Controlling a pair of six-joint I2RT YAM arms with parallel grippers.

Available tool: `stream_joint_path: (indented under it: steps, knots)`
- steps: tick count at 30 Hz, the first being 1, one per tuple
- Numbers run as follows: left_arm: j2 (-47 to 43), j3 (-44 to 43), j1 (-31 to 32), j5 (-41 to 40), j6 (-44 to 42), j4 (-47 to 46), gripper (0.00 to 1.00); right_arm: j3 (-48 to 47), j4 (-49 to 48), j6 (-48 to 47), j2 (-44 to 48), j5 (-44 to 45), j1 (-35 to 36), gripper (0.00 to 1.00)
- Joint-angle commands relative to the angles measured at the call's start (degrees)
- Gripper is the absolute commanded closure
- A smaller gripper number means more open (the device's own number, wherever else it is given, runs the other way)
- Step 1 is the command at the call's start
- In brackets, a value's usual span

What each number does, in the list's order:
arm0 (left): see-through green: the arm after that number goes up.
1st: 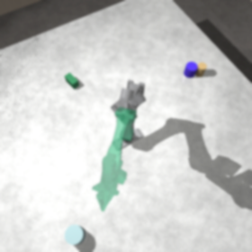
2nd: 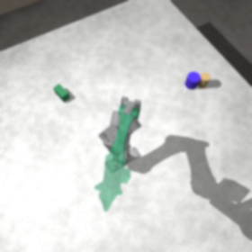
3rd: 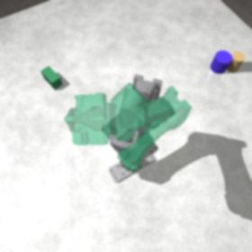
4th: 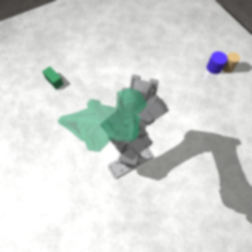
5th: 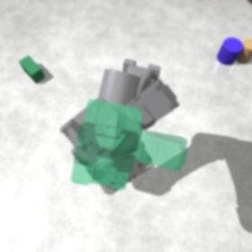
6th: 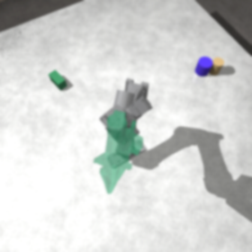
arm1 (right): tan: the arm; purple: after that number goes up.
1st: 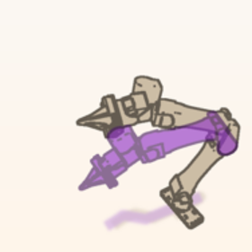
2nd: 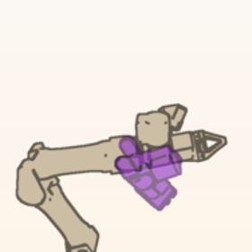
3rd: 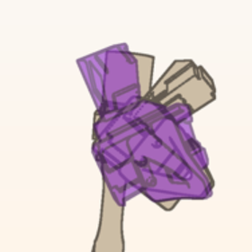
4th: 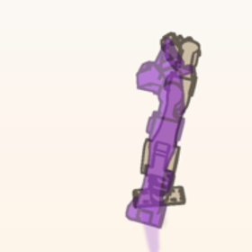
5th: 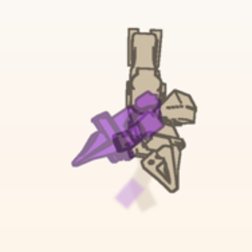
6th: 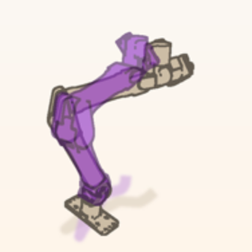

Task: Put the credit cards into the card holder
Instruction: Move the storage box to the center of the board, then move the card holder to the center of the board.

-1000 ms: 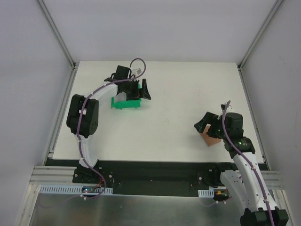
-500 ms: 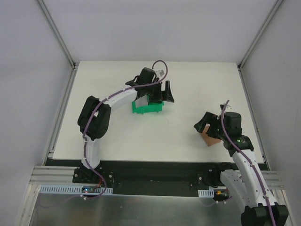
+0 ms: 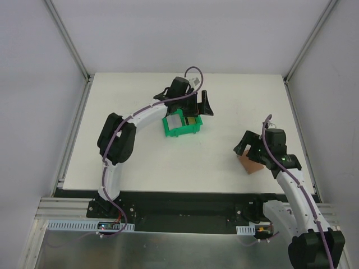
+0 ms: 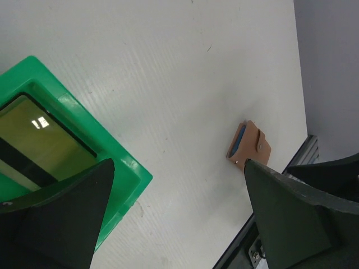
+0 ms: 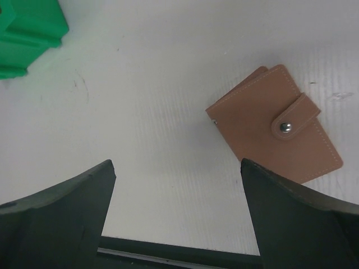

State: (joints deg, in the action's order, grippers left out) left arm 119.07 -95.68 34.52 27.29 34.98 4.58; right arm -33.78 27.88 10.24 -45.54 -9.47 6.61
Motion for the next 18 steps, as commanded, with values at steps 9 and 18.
stream_joint_path:
  steps: [9, 18]
  knots:
    - [-18.94, 14.35, -1.56, -10.39, -10.28, 1.48, 0.01, -8.58, -1.48, -3.75, -9.81, -10.79, -1.78, 0.10]
    - [-30.20, 29.57, -9.82, -15.51, -9.14, 1.49, 0.01, -17.89, -3.29, -0.83, -22.57, -11.82, 0.95, 0.22]
